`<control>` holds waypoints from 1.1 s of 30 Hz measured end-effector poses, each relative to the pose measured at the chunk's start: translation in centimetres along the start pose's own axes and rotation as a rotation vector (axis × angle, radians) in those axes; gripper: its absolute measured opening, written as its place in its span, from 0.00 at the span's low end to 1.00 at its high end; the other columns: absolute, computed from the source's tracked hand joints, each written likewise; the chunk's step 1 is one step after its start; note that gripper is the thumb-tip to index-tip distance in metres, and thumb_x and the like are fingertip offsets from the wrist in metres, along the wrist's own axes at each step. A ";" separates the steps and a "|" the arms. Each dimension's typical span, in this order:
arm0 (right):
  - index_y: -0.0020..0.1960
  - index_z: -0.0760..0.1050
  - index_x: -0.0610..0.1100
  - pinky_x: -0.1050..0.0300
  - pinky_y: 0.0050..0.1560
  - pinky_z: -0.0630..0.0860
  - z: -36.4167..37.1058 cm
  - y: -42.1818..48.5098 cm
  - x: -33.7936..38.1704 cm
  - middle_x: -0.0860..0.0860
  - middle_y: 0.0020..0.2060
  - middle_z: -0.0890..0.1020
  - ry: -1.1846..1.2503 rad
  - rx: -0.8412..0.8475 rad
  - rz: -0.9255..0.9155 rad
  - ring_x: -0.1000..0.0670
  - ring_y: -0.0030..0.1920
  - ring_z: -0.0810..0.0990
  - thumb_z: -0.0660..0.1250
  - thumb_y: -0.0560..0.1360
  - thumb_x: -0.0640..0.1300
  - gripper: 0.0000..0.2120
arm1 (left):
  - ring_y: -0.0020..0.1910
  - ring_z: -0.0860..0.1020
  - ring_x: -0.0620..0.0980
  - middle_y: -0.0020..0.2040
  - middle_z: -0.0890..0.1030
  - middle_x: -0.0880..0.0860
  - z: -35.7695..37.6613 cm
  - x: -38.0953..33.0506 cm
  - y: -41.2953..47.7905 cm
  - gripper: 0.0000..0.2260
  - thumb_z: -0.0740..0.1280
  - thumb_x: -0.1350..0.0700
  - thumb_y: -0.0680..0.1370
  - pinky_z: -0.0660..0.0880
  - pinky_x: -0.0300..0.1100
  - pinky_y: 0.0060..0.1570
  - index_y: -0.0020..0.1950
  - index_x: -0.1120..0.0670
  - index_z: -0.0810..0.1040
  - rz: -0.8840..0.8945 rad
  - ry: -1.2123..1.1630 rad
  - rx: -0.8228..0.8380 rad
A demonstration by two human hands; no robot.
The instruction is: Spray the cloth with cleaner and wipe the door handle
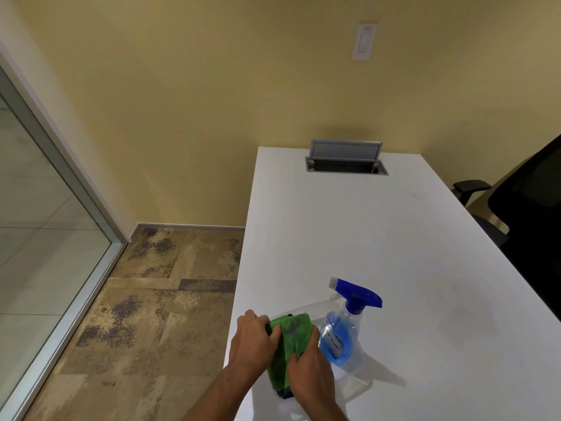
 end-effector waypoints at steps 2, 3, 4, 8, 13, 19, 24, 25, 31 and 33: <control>0.74 0.58 0.53 0.53 0.45 0.80 0.5 -0.5 0.3 0.49 0.49 0.82 -0.059 0.006 -0.062 0.47 0.44 0.81 0.61 0.78 0.47 0.26 | 0.45 0.80 0.46 0.47 0.81 0.51 1.1 1.1 -0.3 0.16 0.62 0.45 0.83 0.74 0.35 0.37 0.48 0.53 0.83 -0.015 -0.053 0.063; 0.75 0.56 0.56 0.53 0.45 0.80 0.7 -0.5 0.3 0.50 0.51 0.83 -0.074 0.006 -0.089 0.46 0.45 0.82 0.60 0.79 0.47 0.27 | 0.42 0.81 0.45 0.46 0.84 0.50 1.3 1.5 -0.5 0.16 0.62 0.45 0.84 0.75 0.35 0.36 0.49 0.53 0.84 -0.015 -0.070 0.065; 0.76 0.53 0.58 0.53 0.46 0.80 0.7 -0.6 0.5 0.50 0.53 0.82 -0.087 0.007 -0.106 0.46 0.46 0.82 0.60 0.79 0.48 0.28 | 0.40 0.80 0.44 0.45 0.84 0.50 1.3 1.7 -0.7 0.16 0.62 0.46 0.84 0.73 0.33 0.35 0.50 0.53 0.85 -0.017 -0.083 0.048; 0.76 0.55 0.55 0.50 0.47 0.80 0.7 0.0 0.5 0.48 0.55 0.81 -0.162 0.029 -0.116 0.45 0.48 0.81 0.57 0.81 0.49 0.26 | 0.39 0.73 0.42 0.47 0.82 0.50 1.5 1.6 -1.1 0.13 0.64 0.48 0.83 0.64 0.28 0.35 0.50 0.54 0.84 -0.024 -0.119 -0.073; 0.77 0.56 0.50 0.48 0.61 0.77 1.9 1.9 -0.7 0.46 0.64 0.79 -0.261 0.171 -0.035 0.44 0.61 0.80 0.55 0.83 0.54 0.24 | 0.48 0.74 0.44 0.52 0.82 0.51 1.8 1.5 -0.6 0.09 0.66 0.54 0.83 0.67 0.35 0.47 0.55 0.56 0.84 0.005 -0.168 -0.109; 0.71 0.63 0.46 0.52 0.50 0.78 1.0 2.7 -0.6 0.46 0.52 0.82 -0.171 0.113 0.018 0.46 0.47 0.81 0.57 0.82 0.49 0.19 | 0.51 0.75 0.41 0.55 0.76 0.44 2.2 0.9 0.5 0.10 0.64 0.62 0.83 0.68 0.22 0.44 0.61 0.53 0.79 0.151 -0.216 -0.031; 0.80 0.51 0.43 0.52 0.71 0.71 2.9 4.6 -0.6 0.46 0.72 0.73 -0.423 0.188 0.045 0.46 0.69 0.75 0.56 0.83 0.58 0.33 | 0.54 0.75 0.38 0.56 0.74 0.46 2.6 0.7 1.5 0.11 0.61 0.63 0.84 0.71 0.22 0.50 0.60 0.48 0.73 0.204 -0.256 0.004; 0.81 0.50 0.42 0.53 0.71 0.71 2.9 4.7 -0.4 0.46 0.73 0.72 -0.481 0.194 0.038 0.47 0.70 0.75 0.56 0.82 0.59 0.35 | 0.55 0.75 0.39 0.58 0.74 0.46 2.6 0.7 1.6 0.11 0.61 0.63 0.84 0.73 0.24 0.53 0.61 0.47 0.71 0.204 -0.255 0.017; 0.81 0.51 0.41 0.52 0.73 0.69 2.4 5.0 -0.8 0.46 0.74 0.72 -0.610 0.200 0.037 0.46 0.73 0.72 0.59 0.81 0.60 0.37 | 0.84 0.54 0.54 0.85 0.52 0.53 3.9 1.9 0.8 0.26 0.59 0.56 0.85 0.55 0.50 0.83 0.83 0.50 0.56 0.158 -0.096 0.141; 0.79 0.55 0.42 0.49 0.70 0.72 1.1 4.5 0.3 0.44 0.71 0.74 -0.512 0.160 0.005 0.43 0.69 0.75 0.60 0.82 0.58 0.32 | 0.84 0.52 0.52 0.86 0.51 0.51 2.7 1.6 0.5 0.26 0.59 0.53 0.86 0.53 0.48 0.81 0.84 0.49 0.55 0.134 -0.141 0.091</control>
Point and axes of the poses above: each hand's wrist, its own y-axis towards the middle knuckle, its own z-axis out of the palm, x = y × z, the point moved 7 cm from there along y, towards the middle knuckle
